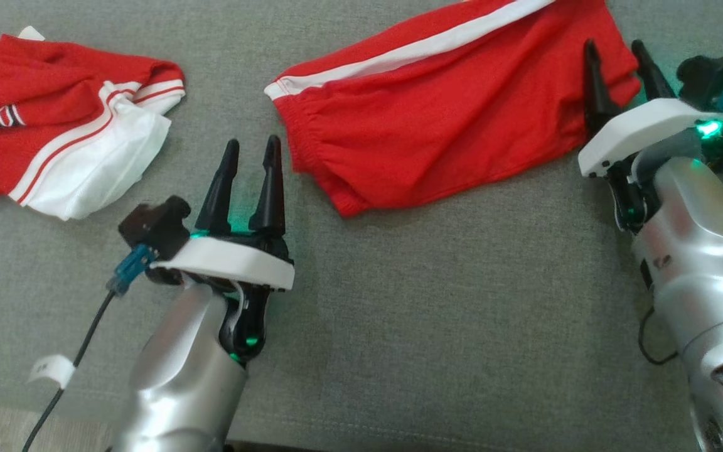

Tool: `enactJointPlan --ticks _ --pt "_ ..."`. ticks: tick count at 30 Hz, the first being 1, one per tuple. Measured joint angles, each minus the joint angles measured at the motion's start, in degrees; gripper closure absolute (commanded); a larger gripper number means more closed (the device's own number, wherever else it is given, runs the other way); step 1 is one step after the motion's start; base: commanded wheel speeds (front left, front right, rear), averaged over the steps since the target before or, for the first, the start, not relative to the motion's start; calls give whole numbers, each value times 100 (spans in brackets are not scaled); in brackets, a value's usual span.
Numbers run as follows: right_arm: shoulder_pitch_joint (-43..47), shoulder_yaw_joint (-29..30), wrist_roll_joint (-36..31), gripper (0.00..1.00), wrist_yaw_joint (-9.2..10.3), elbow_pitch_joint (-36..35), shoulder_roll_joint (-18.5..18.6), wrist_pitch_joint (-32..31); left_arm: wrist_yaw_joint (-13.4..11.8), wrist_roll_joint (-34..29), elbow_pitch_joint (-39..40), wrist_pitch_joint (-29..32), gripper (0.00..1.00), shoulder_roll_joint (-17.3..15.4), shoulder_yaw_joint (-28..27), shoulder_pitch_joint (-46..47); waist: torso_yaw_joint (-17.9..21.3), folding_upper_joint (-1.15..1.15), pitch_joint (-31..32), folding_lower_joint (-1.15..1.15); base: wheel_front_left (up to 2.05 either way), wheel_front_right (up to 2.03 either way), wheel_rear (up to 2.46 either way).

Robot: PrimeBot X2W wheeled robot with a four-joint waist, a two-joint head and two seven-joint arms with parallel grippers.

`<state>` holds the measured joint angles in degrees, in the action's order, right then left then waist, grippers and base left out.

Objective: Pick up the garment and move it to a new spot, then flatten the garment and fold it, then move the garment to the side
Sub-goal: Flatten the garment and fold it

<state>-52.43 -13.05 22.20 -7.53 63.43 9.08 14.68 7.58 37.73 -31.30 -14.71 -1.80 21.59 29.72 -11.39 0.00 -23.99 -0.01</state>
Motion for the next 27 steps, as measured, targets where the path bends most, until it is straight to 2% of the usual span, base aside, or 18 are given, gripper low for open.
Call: enactJointPlan --ticks 4,5,6,12,17,27 --pt "-175 -52 -193 0 0 488 -3 -177 0 -1 32 0 0 -2 -107 -114 -36 0 52 0 0 0 0" --pt "-227 -49 -215 15 0 588 -12 -258 0 -18 35 0 0 -3 -110 -126 -41 0 66 0 0 0 0" --pt "-253 -43 -215 99 0 643 -21 -326 0 -45 41 0 0 -2 -116 -148 -45 0 81 0 0 0 0" --pt "-142 205 -69 100 0 850 -131 -388 0 -181 36 0 0 -1 -212 -380 -38 0 283 1 0 0 0" --pt "373 430 263 100 0 848 -231 -127 0 -372 -3 0 0 -4 -501 -755 53 0 619 0 0 0 0" --pt "2195 405 1149 100 0 64 -377 -31 0 -605 -5 0 0 -24 -873 -2080 466 0 1599 -1 0 0 0"
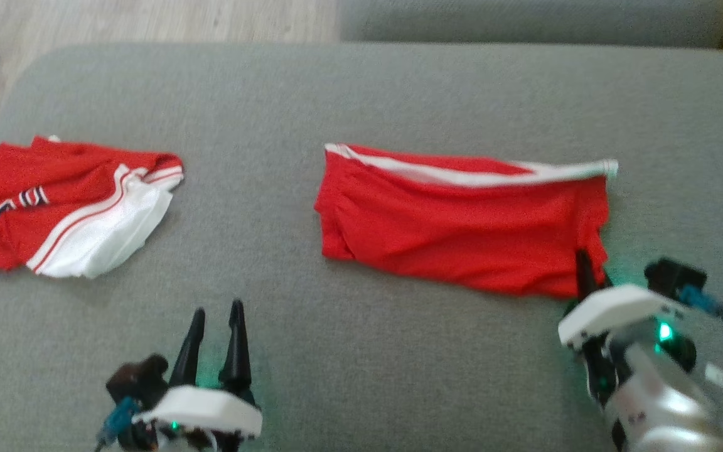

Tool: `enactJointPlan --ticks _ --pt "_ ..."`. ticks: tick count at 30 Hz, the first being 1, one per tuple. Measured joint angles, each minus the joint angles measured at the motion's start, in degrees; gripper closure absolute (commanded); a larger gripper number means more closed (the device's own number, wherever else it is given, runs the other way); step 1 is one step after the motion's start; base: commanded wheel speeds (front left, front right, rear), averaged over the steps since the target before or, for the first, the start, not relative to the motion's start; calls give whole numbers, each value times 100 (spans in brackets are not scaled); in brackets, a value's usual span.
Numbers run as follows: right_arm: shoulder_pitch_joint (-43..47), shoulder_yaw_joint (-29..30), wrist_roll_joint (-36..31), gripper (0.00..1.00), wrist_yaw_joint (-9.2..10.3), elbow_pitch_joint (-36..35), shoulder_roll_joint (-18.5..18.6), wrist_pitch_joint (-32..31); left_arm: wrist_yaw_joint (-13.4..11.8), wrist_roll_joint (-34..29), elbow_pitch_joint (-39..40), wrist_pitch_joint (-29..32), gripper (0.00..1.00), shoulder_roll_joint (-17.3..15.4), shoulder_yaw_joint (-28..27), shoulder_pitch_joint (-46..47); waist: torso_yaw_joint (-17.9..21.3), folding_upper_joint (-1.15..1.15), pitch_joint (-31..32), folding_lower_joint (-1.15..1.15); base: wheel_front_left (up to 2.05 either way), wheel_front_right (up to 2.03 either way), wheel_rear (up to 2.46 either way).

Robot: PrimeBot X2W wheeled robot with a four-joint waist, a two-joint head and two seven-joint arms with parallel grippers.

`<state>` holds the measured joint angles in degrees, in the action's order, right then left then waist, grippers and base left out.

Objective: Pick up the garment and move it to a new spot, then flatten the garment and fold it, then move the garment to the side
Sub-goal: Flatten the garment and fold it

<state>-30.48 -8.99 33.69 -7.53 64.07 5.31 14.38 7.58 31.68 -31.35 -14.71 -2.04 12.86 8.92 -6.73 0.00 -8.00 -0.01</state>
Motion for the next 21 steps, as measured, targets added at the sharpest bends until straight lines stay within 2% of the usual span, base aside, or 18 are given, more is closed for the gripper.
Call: enactJointPlan --ticks 9,15,18,21 --pt "803 35 260 100 0 -483 107 -1 0 -108 43 1 0 -12 -49 -555 282 0 581 0 0 0 0" --pt "704 -59 -25 100 0 -1538 82 0 0 -109 65 1 0 -15 46 -557 155 0 608 2 0 0 0" --pt "534 -347 -11 100 0 -1953 -18 0 0 -109 55 0 0 -20 163 -556 14 0 611 2 0 0 0" --pt "355 -961 108 100 0 -2180 -110 0 0 -108 29 0 0 -21 245 -558 -178 0 623 2 0 0 0"
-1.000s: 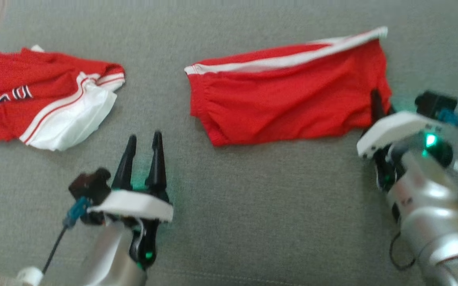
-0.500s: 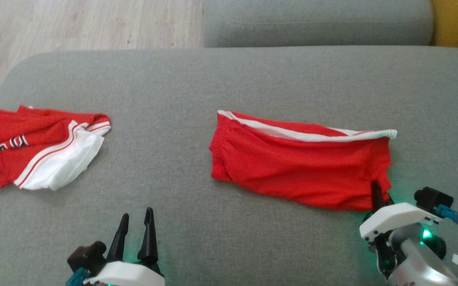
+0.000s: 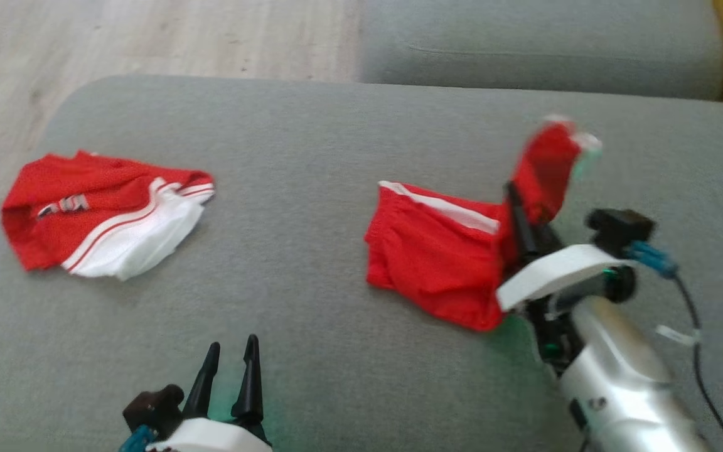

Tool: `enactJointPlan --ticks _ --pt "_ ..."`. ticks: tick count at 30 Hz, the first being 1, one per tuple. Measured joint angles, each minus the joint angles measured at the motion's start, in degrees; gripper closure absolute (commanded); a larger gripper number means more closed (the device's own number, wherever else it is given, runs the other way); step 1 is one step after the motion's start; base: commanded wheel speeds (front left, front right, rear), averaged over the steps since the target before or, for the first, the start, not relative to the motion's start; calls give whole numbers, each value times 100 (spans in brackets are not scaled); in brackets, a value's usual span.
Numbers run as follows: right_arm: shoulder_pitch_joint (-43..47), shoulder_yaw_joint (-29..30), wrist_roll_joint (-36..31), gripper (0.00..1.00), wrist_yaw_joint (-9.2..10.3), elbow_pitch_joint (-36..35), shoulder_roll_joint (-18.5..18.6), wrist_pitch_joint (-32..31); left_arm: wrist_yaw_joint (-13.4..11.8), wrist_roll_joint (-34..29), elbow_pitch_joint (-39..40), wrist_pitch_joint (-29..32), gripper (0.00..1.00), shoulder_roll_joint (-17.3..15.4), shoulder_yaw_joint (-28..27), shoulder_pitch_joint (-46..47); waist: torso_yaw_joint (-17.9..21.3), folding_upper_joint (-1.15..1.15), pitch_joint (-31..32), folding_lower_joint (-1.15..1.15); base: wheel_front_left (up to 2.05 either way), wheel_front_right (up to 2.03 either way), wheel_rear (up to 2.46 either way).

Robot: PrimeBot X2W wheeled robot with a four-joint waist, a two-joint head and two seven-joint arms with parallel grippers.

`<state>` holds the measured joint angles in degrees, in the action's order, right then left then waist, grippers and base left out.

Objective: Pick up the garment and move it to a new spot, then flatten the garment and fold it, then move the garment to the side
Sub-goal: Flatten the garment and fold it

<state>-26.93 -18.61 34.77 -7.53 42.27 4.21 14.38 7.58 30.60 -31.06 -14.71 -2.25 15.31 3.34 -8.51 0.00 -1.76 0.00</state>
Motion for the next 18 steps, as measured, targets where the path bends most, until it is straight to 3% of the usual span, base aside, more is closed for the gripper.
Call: enactJointPlan --ticks 5,6,7,13,18 --pt "-64 -1562 794 100 0 -33 -47 -11 0 1 -55 1 0 -18 90 1 -496 0 7 0 0 0 0" --pt "-63 -1713 990 93 0 40 -60 -26 0 8 -64 1 0 -18 92 1 -575 0 2 0 0 0 0" --pt "-64 -1841 1203 2 0 126 -67 -26 0 7 -71 1 0 -19 97 1 -650 0 -5 0 0 0 0" --pt "-123 -2372 1637 0 0 209 -71 -18 0 -65 -81 1 0 -30 -96 -1 -737 0 -47 0 0 0 0" --pt "-133 -1901 1432 0 0 208 -71 -15 0 -263 -16 1 0 -32 -253 -2 -502 0 -15 0 0 0 0"
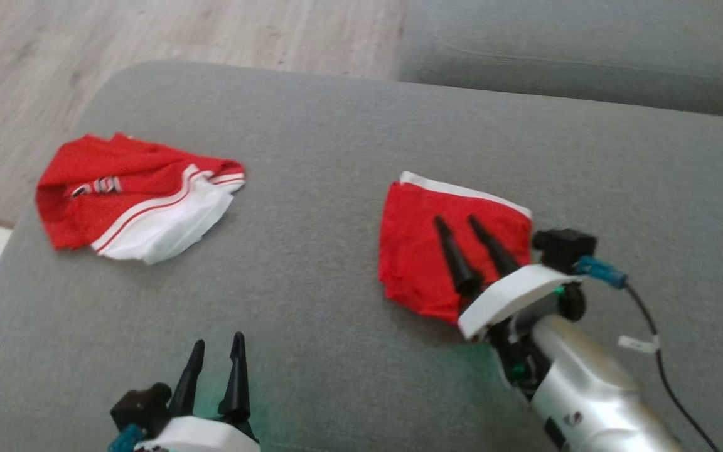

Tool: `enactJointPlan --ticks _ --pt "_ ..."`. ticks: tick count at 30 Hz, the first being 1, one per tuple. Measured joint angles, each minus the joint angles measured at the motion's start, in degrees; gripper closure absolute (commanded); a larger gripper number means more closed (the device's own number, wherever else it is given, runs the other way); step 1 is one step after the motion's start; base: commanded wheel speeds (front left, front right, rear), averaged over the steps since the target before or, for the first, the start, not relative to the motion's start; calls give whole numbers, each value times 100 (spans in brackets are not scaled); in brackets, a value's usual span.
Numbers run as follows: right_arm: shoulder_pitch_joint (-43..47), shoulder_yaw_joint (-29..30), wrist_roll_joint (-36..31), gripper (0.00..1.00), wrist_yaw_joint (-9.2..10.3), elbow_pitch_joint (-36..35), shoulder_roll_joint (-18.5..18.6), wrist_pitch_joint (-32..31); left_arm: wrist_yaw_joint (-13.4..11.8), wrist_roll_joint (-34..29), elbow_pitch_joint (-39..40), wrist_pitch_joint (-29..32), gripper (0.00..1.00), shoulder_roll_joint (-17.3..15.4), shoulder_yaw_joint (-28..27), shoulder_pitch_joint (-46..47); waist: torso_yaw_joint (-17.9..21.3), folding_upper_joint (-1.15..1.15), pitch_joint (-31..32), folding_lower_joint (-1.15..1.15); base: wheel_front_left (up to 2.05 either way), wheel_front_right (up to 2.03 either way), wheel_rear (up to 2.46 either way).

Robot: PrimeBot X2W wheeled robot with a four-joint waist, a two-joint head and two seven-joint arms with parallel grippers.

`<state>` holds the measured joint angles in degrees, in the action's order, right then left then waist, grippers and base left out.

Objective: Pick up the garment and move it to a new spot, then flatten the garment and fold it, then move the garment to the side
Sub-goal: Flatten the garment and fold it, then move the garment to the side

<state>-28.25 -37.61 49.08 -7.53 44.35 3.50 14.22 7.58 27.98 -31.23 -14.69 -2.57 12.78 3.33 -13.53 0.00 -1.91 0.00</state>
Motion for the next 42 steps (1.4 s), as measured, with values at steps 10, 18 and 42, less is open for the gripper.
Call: enactJointPlan --ticks 10,18,42 --pt "822 2803 -2386 0 0 -258 4 14 -60 -847 353 0 0 4 -512 -35 746 0 152 0 0 0 0" --pt "1536 3524 -3163 0 0 -472 -5 14 -187 -1246 564 0 0 4 -564 -342 1042 0 287 0 0 0 0" --pt "713 2404 -2672 0 0 268 -71 14 -245 -1370 691 0 0 -1 34 -315 449 0 -64 0 0 0 0"
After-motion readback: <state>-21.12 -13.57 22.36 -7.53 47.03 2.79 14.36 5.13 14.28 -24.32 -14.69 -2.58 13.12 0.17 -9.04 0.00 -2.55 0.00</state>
